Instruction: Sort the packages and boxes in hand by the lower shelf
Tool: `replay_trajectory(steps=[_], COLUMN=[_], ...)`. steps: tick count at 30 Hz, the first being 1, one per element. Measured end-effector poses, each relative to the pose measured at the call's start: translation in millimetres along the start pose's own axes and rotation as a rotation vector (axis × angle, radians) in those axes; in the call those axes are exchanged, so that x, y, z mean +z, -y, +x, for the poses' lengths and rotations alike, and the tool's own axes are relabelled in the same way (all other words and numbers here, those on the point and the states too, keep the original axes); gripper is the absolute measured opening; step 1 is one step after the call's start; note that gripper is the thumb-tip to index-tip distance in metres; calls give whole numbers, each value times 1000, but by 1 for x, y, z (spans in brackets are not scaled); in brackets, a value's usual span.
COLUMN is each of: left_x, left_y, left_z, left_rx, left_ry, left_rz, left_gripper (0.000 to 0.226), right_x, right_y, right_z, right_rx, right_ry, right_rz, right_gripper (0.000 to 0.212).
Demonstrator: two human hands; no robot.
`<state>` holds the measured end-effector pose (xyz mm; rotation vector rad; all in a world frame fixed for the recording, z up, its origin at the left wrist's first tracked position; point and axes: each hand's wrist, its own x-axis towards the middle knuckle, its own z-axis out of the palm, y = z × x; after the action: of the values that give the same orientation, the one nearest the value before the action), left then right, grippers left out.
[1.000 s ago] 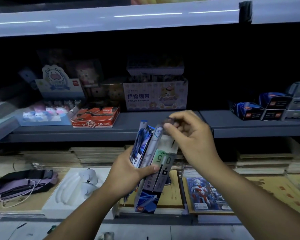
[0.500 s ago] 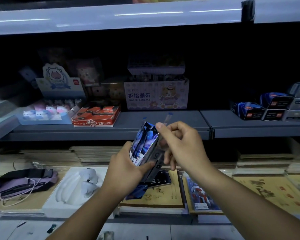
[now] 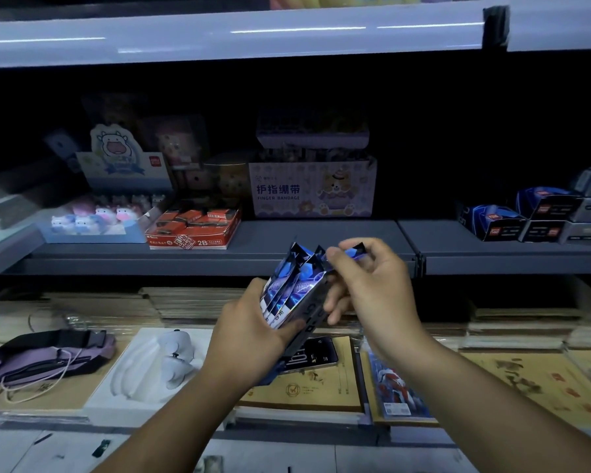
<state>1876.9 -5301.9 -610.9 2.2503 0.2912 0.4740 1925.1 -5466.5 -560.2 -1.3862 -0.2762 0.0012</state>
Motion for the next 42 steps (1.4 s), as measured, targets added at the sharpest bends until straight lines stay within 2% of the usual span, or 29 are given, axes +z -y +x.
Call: replay_trajectory(steps=[2, 5, 10, 12, 16, 21, 26, 31, 34, 38, 40, 42], left_x=[0, -1, -5, -7, -12, -21, -23, -21, -18, -18, -19, -19], left_y=[1, 3, 3, 5, 9, 13, 11, 6, 5, 6, 5, 4], left_z=[0, 0, 1, 3, 8, 12, 9, 3, 2, 3, 3, 2], left_rx=[9, 11, -2, -35, -92, -156, -126, -72, -70, -83, -83, -85], left_ry=[-26, -49, -76, -62, -14, 59, 87, 94, 108, 125, 128, 132], left_rz=[5, 16, 15, -25, -148, -367, -358, -286, -282, -291, -290, -293], left_gripper=[45, 46, 43, 42, 41, 49, 53, 54, 54, 55, 54, 53], right_x=[6, 11, 12, 7, -16, -37, -42, -42, -32, -23, -20, -18], right_y=[-4, -6, -6, 0, 12, 11, 6, -2, -8, -12, -12, -12], right_z=[-3, -8, -12, -10, 13, 28, 24, 23, 16, 10, 10, 10], right_rx=[83, 182, 199, 101, -75, -139, -280, -613, -637, -432, -413, -487], right_ry=[12, 13, 39, -12, -240, -298, -262, -297, -177, 33, 72, 88], right_rz=[63, 125, -12, -61, 33, 2, -220, -699, -849, -908, -865, -822], right_gripper=[25, 28, 38, 28, 21, 24, 26, 21, 21, 17, 34, 41])
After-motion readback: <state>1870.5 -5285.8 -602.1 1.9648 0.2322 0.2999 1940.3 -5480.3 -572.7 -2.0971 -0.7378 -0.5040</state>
